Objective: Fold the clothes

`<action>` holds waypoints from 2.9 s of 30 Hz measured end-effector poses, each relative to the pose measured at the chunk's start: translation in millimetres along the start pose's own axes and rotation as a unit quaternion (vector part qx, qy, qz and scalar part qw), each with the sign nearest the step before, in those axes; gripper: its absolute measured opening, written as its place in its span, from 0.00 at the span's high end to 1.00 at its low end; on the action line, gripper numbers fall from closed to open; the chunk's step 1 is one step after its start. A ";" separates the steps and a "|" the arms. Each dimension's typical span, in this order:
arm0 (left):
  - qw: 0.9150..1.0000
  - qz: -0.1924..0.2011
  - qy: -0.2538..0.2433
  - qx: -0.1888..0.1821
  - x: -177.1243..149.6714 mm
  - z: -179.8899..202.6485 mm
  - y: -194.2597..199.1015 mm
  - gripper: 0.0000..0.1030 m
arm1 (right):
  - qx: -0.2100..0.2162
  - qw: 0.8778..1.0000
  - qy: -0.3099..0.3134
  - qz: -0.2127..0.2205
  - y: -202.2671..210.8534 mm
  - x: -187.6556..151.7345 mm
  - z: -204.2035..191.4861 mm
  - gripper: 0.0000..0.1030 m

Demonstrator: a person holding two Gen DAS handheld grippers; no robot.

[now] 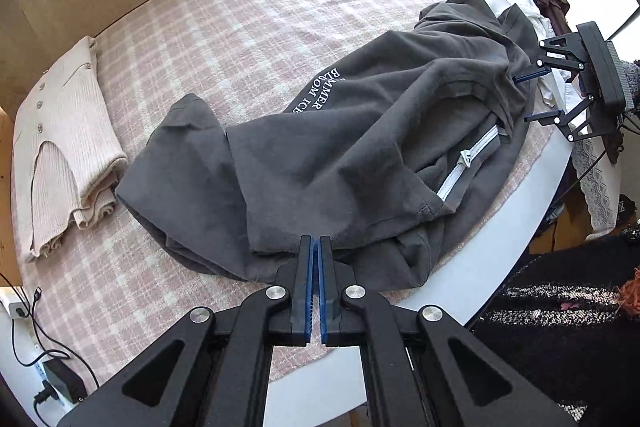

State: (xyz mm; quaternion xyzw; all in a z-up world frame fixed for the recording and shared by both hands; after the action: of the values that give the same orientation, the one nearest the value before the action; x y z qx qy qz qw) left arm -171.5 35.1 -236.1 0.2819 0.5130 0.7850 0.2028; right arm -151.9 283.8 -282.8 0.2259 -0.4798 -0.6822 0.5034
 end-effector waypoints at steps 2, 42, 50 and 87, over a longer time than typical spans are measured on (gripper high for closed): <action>1.000 -0.007 -0.010 0.000 -8.6 7.8 -3.7 0.98 | -0.023 0.999 0.025 -0.005 -14.0 2.0 -5.2 0.55; 0.991 -0.053 -0.112 0.046 27.8 11.7 -20.5 0.79 | 0.109 0.991 -0.068 0.041 16.0 -38.3 49.6 0.48; 0.994 -0.046 -0.078 0.053 24.3 -0.6 -16.9 0.78 | 0.069 0.995 0.039 0.056 -20.9 -23.0 14.8 0.48; 0.991 0.066 -0.073 0.087 63.7 -13.0 28.9 0.97 | 0.107 0.970 -0.192 0.106 26.4 4.3 129.2 0.96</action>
State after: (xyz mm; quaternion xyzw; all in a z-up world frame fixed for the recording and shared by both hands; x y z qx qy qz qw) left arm -229.1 53.5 -198.7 0.3880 0.5439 0.7262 0.1621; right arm -243.4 334.2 -202.2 0.0909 -0.6588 -0.6004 0.4441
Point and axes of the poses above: each gripper's, at about its wrist camera, not at the fingertips, and y roughly against the way its jaws point, z to its right, x to its top, the point moved 5 cm from there along -y, roughly the way its jaws point, and after that the axes turned 13 degrees about -x, right-handed, at the moved point
